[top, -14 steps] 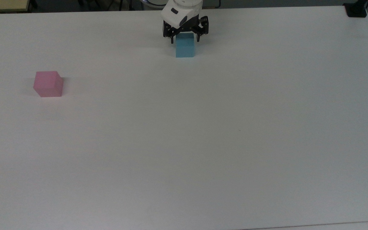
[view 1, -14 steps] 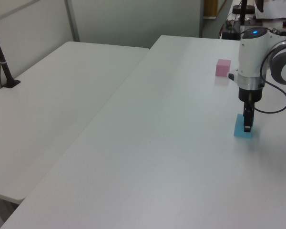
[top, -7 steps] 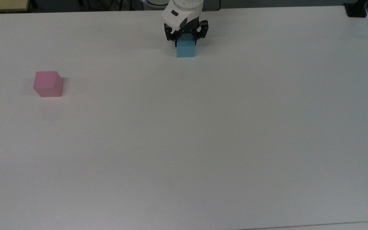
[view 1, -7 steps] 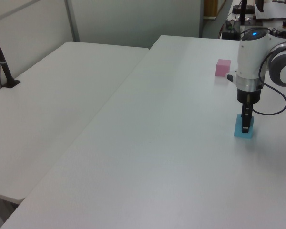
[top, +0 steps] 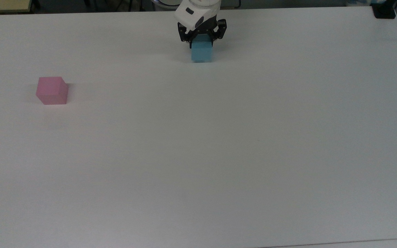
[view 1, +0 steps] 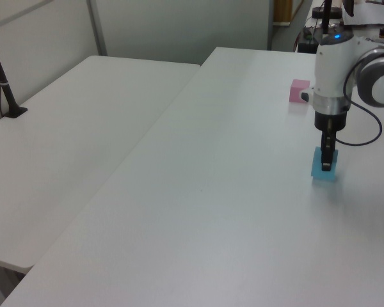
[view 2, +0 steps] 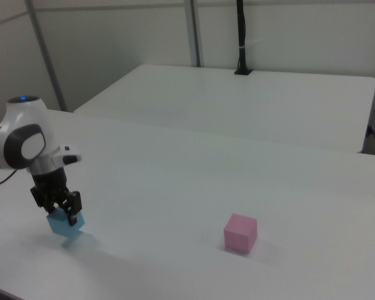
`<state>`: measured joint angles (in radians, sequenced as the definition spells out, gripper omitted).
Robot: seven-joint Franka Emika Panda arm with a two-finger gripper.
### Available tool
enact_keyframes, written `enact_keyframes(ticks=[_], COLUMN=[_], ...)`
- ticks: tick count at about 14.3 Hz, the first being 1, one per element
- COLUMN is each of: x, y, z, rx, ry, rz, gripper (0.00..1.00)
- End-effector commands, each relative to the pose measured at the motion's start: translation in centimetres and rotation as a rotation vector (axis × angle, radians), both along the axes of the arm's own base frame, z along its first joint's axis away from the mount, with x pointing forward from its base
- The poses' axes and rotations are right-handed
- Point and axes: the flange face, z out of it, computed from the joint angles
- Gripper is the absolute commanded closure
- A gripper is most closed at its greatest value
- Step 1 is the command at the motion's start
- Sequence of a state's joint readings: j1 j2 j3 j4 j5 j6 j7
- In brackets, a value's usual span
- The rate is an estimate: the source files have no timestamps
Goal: Put blue cube on pink cube
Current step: 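Lift the held blue cube up off the table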
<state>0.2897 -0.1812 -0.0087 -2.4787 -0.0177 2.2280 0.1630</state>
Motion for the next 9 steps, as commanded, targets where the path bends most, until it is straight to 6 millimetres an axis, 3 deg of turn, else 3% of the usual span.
enact_keyframes(ticks=[1,3,5,6,9], x=[2.1,3.7,4.1,4.1,4.2], y=[0.3,-0.2,-0.4,-0.6,-0.7], z=[8.5,15.7,20.6,22.4,24.0], rx=[-0.038,-0.041,-0.041,-0.038,-0.035], ry=[0.009,0.012,0.021,0.013,0.006], rz=[0.014,0.012,0.022,0.023,0.035], gripper=[0.78,0.78,0.77,0.77,0.75])
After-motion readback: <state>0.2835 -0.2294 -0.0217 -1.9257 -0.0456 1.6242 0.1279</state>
